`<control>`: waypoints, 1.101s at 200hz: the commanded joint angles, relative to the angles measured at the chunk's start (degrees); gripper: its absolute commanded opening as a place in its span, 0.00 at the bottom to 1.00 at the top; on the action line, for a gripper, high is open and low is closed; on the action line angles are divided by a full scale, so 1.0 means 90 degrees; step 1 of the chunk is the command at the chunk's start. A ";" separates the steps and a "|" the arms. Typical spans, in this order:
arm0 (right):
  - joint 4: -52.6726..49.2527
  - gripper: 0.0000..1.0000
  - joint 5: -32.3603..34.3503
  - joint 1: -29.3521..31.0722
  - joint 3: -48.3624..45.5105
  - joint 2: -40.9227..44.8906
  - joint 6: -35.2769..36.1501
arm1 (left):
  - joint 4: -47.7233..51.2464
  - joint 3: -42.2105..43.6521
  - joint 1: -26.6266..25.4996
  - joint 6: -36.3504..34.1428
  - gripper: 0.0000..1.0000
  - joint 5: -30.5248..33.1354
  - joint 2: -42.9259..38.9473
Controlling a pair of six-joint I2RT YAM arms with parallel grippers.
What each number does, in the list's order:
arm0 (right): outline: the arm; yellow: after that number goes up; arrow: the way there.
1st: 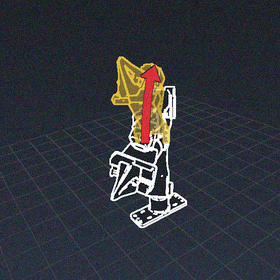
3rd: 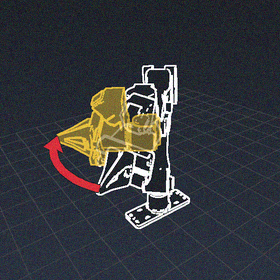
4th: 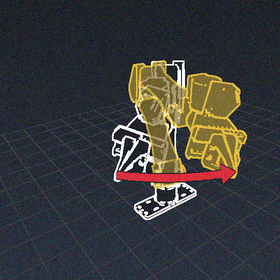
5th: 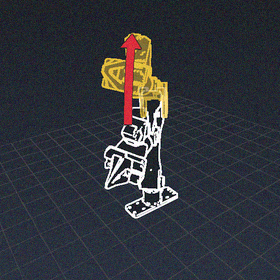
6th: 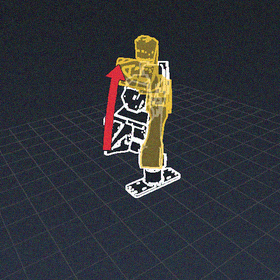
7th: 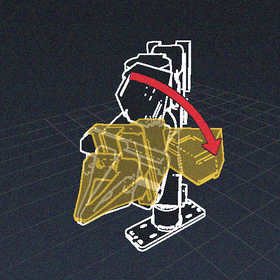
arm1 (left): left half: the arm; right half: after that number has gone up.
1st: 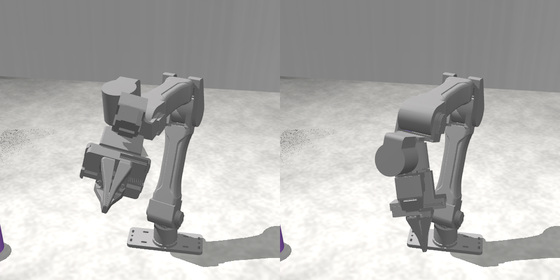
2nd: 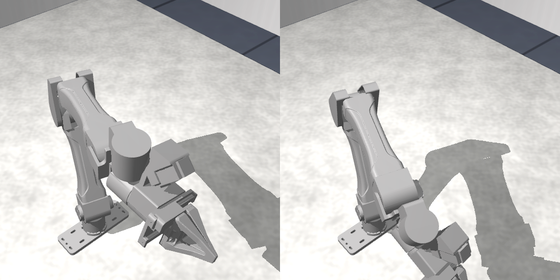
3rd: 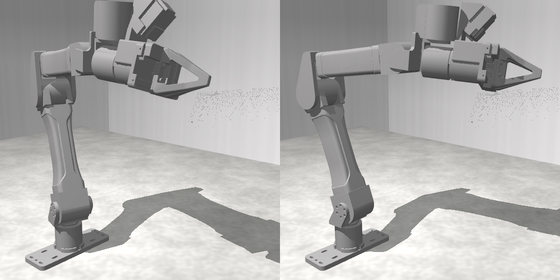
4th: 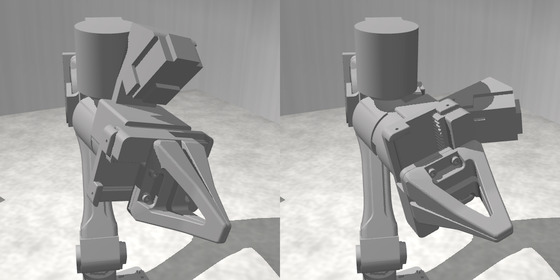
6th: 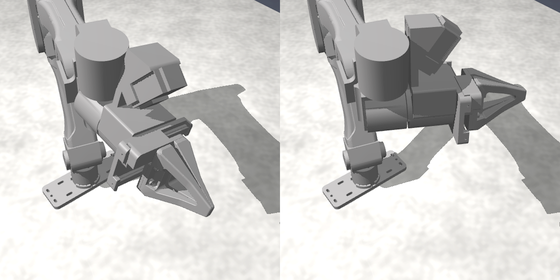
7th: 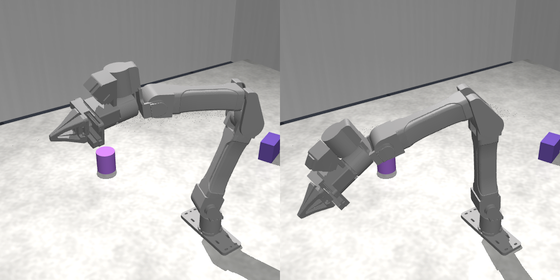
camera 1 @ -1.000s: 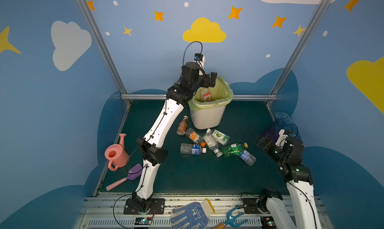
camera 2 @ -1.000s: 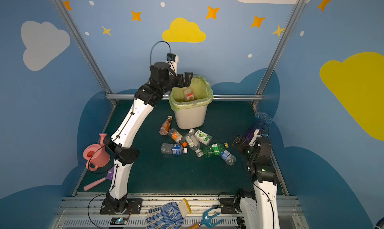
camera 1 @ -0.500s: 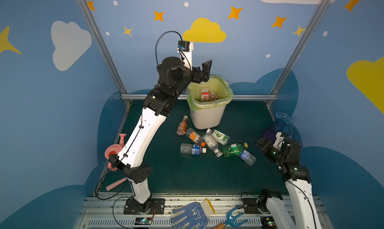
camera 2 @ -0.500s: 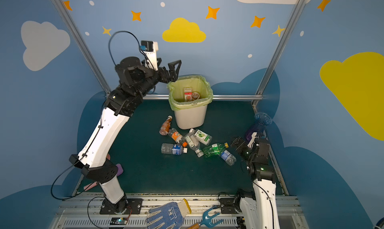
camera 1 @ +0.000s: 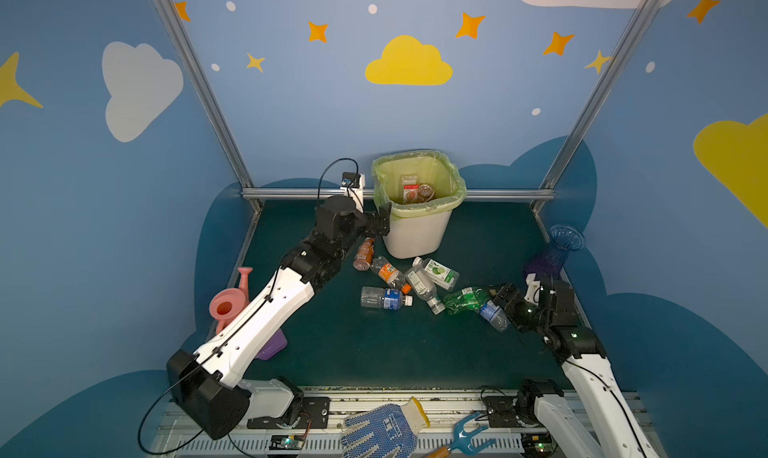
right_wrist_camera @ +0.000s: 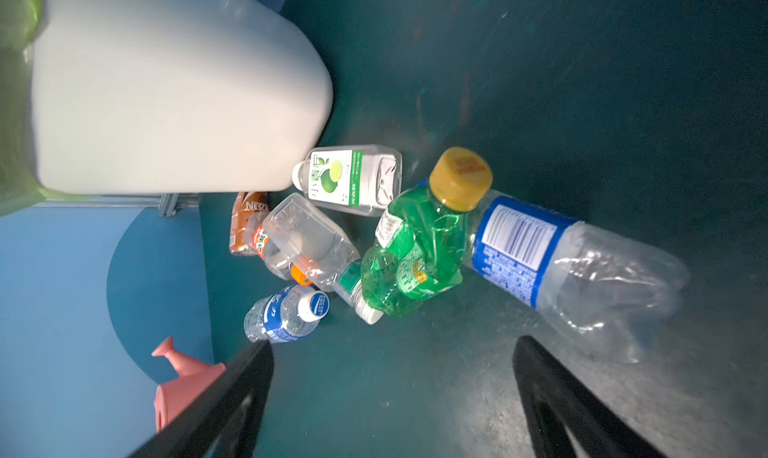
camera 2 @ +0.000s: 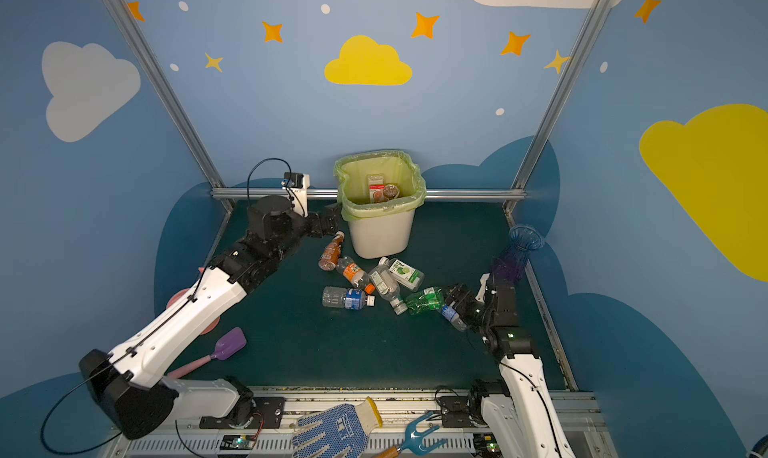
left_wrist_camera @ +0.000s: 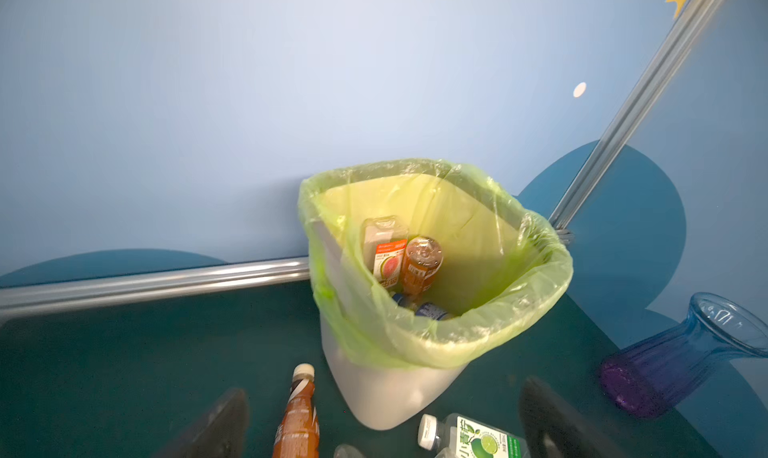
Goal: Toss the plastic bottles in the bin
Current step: 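Lower the right gripper onto the green bottle while the left gripper approaches the brown bottle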
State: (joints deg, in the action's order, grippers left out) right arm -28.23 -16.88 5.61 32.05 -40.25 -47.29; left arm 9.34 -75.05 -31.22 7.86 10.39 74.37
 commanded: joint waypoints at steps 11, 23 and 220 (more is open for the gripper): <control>0.0376 0.85 0.0368 0.0557 -0.0447 0.0100 -0.0670 | -0.0003 0.0906 0.0163 0.0522 1.00 0.0176 -0.0306; 0.0570 0.84 0.0434 0.0764 -0.0581 0.0088 -0.0766 | 0.0123 0.1146 0.0189 0.0614 1.00 0.0168 -0.0378; 0.4291 0.75 0.1105 0.1809 -0.1682 -0.2118 -0.1538 | 0.0416 0.2418 0.0256 0.1293 1.00 -0.0003 -0.0900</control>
State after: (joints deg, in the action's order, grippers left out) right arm 6.90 -7.53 21.50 16.91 -57.10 -60.62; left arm 12.58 -53.65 -29.26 18.96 9.74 67.70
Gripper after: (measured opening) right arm 0.751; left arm 0.997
